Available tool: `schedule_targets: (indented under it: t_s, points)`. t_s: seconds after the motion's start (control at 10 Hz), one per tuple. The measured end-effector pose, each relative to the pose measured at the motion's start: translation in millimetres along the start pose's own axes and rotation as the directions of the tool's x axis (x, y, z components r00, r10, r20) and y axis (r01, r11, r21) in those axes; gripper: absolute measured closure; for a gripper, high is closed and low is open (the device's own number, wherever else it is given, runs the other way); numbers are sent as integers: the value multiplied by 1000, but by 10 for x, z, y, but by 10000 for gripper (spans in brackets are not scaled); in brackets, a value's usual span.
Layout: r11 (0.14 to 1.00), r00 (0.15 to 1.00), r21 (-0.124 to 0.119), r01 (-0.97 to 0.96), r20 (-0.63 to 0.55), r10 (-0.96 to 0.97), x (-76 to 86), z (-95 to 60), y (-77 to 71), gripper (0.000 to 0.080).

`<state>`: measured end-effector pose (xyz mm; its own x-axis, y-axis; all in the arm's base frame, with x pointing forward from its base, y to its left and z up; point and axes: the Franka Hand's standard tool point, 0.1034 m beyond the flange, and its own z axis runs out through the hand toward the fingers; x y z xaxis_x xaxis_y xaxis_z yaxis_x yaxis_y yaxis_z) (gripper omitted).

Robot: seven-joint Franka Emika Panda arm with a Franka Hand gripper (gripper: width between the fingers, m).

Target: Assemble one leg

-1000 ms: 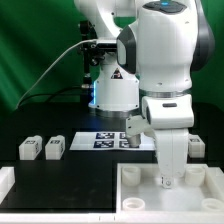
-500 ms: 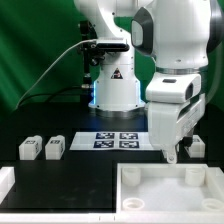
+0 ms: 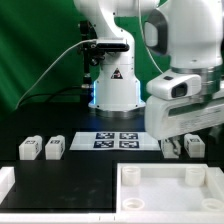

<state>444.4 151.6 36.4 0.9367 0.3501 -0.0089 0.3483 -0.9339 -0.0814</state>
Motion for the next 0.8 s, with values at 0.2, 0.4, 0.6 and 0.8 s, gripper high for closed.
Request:
schedule_targets:
  t_s: [0.2, 0.4, 0.6, 0.8]
  points:
    - [981, 981, 8, -192, -9, 192, 10, 35, -253, 151]
    - [984, 983, 1, -178, 39, 178, -17, 39, -231, 151]
    - [976, 968, -3, -219, 125, 217, -96, 37, -219, 151]
    - [964, 891, -43, -263, 373, 259, -275, -16, -298, 151]
